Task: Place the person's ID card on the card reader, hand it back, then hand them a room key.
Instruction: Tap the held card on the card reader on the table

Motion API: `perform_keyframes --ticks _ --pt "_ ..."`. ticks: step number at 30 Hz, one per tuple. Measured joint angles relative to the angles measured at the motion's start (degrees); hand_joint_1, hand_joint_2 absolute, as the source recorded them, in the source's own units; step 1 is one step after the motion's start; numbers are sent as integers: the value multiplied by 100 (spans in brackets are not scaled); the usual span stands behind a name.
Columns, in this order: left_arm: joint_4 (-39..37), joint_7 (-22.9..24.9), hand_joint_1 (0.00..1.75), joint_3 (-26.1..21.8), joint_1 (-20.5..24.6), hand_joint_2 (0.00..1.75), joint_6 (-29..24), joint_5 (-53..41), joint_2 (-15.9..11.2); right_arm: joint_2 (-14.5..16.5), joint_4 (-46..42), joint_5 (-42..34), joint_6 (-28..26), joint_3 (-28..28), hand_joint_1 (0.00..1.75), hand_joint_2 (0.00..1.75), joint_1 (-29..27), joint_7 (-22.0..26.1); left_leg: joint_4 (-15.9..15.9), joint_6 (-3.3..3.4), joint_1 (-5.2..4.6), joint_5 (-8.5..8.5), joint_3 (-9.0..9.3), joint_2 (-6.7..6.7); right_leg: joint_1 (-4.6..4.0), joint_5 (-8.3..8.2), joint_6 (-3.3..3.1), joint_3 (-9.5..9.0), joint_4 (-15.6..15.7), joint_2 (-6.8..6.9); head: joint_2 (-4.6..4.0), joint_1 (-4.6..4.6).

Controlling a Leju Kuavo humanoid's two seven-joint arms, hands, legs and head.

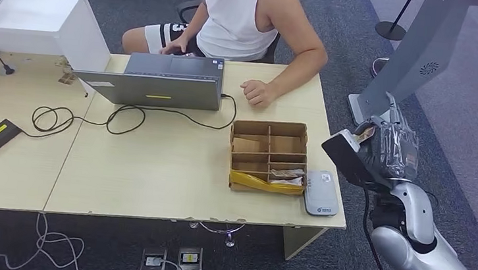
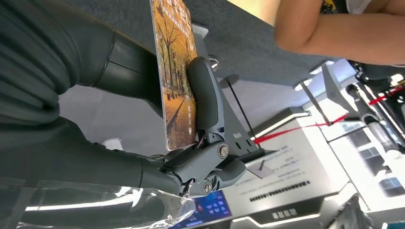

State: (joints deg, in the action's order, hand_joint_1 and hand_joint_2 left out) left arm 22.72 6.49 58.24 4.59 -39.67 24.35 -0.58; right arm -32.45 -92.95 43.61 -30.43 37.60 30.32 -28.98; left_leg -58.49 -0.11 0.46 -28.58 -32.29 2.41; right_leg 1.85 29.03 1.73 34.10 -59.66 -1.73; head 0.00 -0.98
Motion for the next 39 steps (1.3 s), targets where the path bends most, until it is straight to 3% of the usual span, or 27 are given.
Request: perform_keyframes --ticks 10,39 --pt "-10 -30 0 -12 -12 0 -2 9 23 -85 56 -151 -70 -438 175 175 -444 85 0 0 0 -4 12 -23 -1 0 0 -5 0 -23 0 -1" --pt "-45 -30 0 -24 -10 0 -2 9 37 -93 56 -152 -70 -597 175 175 -522 87 0 0 0 -4 12 -23 0 0 0 -5 0 -25 0 -1"
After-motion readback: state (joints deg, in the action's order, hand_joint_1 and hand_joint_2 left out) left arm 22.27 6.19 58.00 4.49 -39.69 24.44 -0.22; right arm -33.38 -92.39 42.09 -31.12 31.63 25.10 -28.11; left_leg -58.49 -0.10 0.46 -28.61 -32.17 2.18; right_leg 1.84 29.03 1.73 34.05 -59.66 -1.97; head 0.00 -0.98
